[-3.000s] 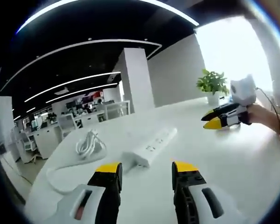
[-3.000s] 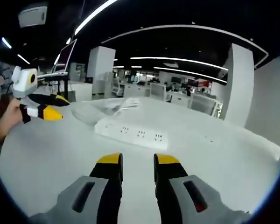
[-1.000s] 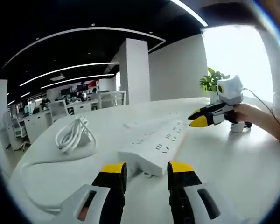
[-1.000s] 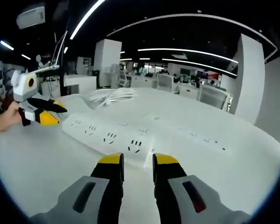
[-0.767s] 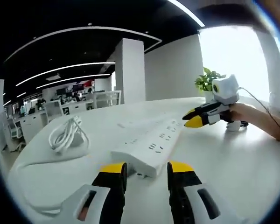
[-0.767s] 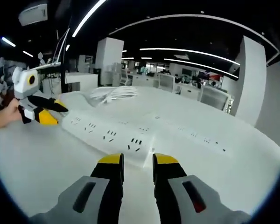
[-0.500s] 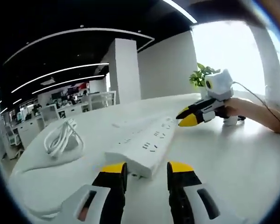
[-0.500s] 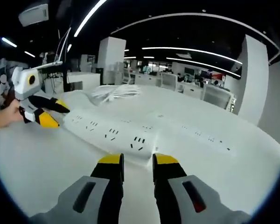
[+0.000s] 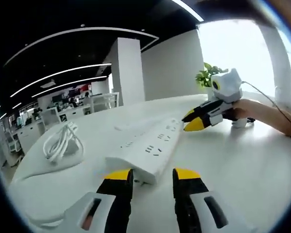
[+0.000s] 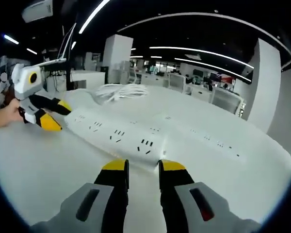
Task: Straighten the power strip on the desk, plug the charger into it
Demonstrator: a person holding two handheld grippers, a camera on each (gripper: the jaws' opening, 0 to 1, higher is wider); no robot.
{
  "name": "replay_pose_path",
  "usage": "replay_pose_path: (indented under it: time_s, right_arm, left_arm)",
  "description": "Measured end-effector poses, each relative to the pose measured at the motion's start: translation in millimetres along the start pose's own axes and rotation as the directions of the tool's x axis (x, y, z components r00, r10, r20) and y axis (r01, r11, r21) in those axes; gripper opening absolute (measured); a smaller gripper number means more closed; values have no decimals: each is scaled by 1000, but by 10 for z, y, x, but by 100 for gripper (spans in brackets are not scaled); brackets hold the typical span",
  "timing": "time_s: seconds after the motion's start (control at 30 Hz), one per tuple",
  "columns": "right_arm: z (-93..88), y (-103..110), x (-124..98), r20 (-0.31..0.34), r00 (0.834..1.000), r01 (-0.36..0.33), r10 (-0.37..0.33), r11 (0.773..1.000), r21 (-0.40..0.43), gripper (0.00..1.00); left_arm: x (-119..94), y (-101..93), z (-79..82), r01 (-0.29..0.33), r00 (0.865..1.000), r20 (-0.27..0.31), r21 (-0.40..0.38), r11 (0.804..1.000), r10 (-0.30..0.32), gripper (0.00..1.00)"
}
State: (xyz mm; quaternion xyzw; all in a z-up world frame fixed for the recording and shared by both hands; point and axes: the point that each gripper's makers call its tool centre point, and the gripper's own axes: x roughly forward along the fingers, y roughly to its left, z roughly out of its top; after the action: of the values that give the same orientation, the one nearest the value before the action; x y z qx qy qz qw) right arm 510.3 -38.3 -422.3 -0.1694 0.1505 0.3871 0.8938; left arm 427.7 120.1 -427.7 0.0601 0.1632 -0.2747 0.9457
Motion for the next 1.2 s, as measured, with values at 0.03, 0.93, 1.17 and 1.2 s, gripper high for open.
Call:
replay_pose_path:
  time_s: [0.03, 0.93, 1.17, 1.2]
  right_arm:
    - [2, -3, -1, 0, 1000, 0, 0, 1000, 2, 24]
    - [10, 38, -41, -19, 1000, 10, -9, 999, 31, 19]
    - [16, 64, -48, -30, 1000, 5, -4, 999, 36, 19]
    - [17, 65, -48, -33, 999, 5, -4, 999, 34, 19]
  left_arm:
    - [1, 2, 0, -4, 1000, 1, -1, 1000, 4, 33]
    - [-26, 59, 2, -41, 999, 24, -66, 997, 43, 26]
    - [-38, 54, -35, -43, 999, 3, -26, 999, 44, 26]
    - [-45, 48, -40, -44, 999, 2, -21, 999, 44, 26]
